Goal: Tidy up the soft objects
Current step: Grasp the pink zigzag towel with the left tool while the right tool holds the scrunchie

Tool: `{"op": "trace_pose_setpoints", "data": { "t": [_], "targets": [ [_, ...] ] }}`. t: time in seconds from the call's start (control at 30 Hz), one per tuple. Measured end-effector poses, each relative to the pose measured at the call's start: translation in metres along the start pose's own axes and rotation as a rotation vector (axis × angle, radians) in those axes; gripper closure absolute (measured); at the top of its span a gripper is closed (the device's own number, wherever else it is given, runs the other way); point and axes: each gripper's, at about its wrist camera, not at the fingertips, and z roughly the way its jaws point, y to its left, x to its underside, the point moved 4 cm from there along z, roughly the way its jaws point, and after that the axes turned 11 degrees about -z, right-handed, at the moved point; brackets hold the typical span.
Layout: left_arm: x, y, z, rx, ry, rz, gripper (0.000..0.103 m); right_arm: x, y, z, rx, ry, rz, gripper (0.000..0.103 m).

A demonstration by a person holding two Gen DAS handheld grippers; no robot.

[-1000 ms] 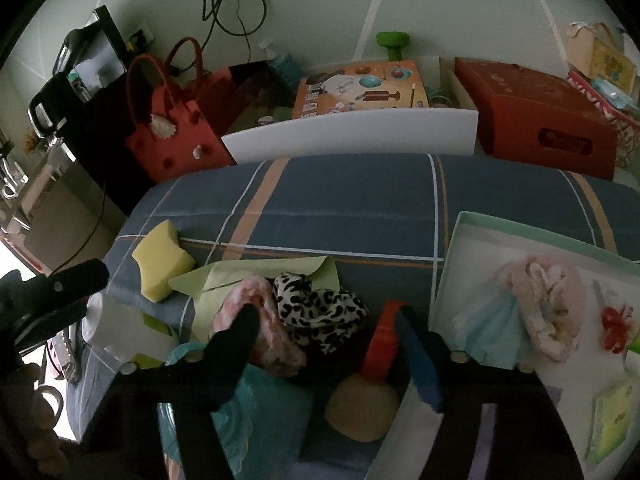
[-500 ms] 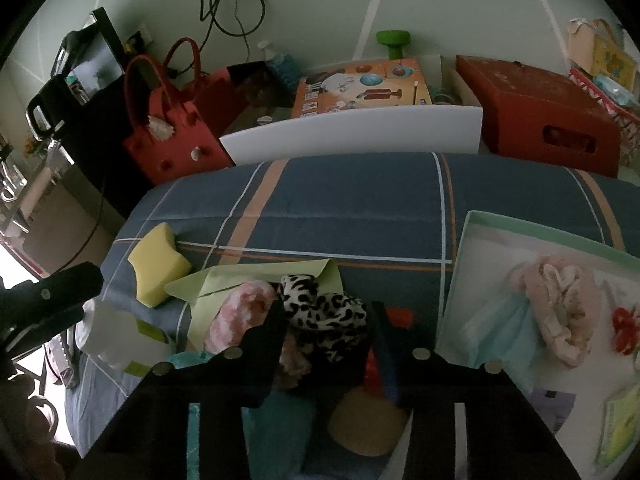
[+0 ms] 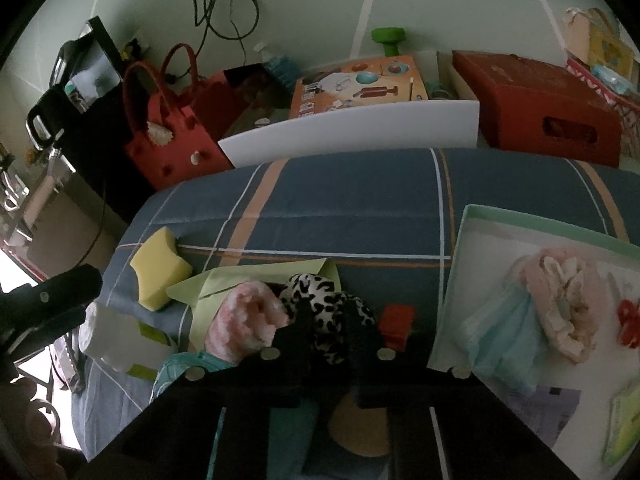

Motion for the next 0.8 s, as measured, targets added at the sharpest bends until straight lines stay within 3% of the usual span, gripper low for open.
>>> {"op": "trace_pose_setpoints", "data": {
  "t": [0.8],
  "targets": [
    [0.012,-0.048,0.023,0.026,0.060,0.132,0.011,0.000,-0.004,-0.003,-0.030,0.012,0.013,0.090]
  ]
}}
